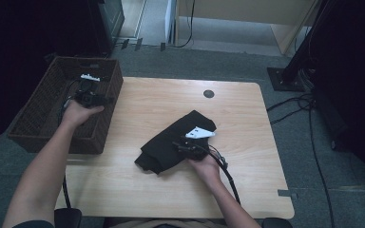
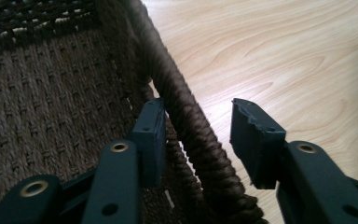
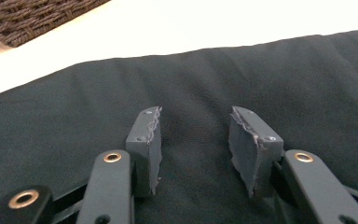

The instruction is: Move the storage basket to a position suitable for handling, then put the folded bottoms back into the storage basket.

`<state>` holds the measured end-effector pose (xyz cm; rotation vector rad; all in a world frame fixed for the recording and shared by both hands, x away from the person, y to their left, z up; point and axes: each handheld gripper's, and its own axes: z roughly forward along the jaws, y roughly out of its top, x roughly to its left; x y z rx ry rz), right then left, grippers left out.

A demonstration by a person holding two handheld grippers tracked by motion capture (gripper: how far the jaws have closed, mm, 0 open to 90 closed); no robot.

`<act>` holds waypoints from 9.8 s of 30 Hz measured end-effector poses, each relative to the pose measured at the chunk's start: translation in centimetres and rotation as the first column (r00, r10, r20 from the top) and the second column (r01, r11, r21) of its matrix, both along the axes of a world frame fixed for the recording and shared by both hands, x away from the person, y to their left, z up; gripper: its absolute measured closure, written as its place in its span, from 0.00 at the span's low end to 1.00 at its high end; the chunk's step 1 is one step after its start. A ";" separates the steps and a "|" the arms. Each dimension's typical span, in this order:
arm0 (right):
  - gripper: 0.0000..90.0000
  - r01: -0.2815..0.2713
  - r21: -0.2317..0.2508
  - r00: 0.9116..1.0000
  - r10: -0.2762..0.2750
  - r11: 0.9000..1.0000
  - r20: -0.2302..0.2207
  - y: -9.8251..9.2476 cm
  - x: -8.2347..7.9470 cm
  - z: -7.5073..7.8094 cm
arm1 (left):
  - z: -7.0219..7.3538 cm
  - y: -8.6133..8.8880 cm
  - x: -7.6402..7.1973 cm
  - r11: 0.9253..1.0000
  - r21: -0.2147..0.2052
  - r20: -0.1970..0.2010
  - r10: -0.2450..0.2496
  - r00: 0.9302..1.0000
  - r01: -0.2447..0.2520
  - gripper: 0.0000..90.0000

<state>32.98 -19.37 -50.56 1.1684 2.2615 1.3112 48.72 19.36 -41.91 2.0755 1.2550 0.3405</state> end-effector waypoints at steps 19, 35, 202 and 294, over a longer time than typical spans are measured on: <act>0.61 -0.006 -0.003 1.000 0.006 1.000 0.006 0.0 -0.3 -0.1 | 0.3 -7.2 -3.5 0.967 -0.083 0.017 -0.241 0.970 0.242 0.78; 0.61 -0.009 0.008 1.000 0.009 1.000 0.000 -0.1 -0.4 -0.1 | 0.5 -9.4 -5.9 0.945 -0.101 0.024 -0.309 0.951 0.310 0.76; 0.59 0.044 -0.084 0.998 -0.047 0.995 -0.030 -3.8 -1.8 -1.5 | 10.8 -6.7 0.1 0.952 0.138 0.003 -0.277 0.961 0.274 0.81; 0.57 -0.015 -0.159 1.000 0.014 0.987 -0.007 -2.0 -2.5 -1.6 | 3.2 -5.0 1.5 0.986 -0.051 0.005 -0.161 0.987 0.161 0.57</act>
